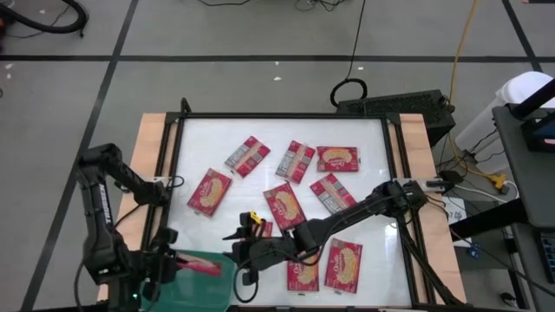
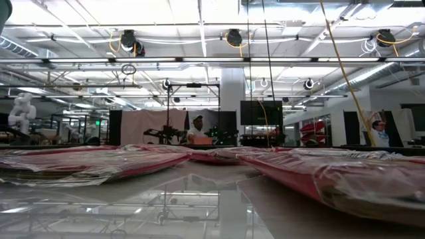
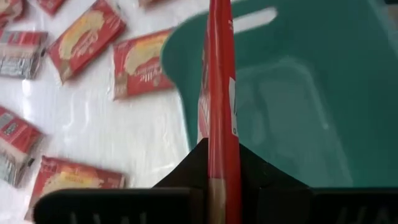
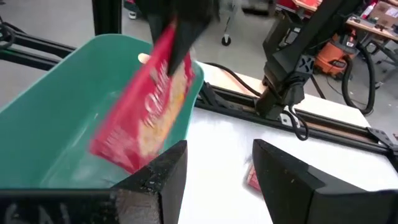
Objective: Sort popcorn bags into baskets
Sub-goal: Put the red popcorn bag into the green bin
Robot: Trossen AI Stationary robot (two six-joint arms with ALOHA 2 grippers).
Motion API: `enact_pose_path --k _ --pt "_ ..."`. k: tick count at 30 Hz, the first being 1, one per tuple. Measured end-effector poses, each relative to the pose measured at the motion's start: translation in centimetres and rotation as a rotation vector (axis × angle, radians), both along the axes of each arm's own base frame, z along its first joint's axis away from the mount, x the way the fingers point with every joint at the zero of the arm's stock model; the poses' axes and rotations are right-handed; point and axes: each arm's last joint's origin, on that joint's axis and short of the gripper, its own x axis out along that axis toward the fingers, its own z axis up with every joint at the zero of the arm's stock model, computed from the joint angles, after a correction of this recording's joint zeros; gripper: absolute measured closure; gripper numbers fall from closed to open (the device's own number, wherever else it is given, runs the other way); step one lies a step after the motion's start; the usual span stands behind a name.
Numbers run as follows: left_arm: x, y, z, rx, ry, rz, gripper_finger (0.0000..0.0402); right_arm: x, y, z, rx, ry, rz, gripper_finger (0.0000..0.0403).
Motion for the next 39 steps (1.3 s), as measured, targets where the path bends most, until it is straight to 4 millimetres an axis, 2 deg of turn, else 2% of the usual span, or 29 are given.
enact_pose_path --k 7,16,27,35,39 --pt "-0.7 0.4 -2.1 0.045 0.054 0.000 0.0360 0.0 0.0 0.0 0.002 0.001 -0.001 0.0229" --pt "-0.9 -0.1 -2.3 -0.021 0.034 0.030 0.0360 0.0 0.0 -0.1 0.013 0.007 -0.007 0.0229" --pt "-0.8 0.3 -4.2 0.005 0.062 0.039 0.0360 -0.1 0.0 -0.2 0.006 0.024 -0.007 0.0229" --pt "-0.9 0.1 -4.5 -0.009 0.116 0.000 0.0359 -0.1 0.0 -0.2 0.006 0.026 -0.005 0.0229" --pt "-0.9 0.2 -4.5 -0.025 0.133 0.033 0.0338 -0.1 0.0 -0.2 0.006 0.026 -0.004 0.0229"
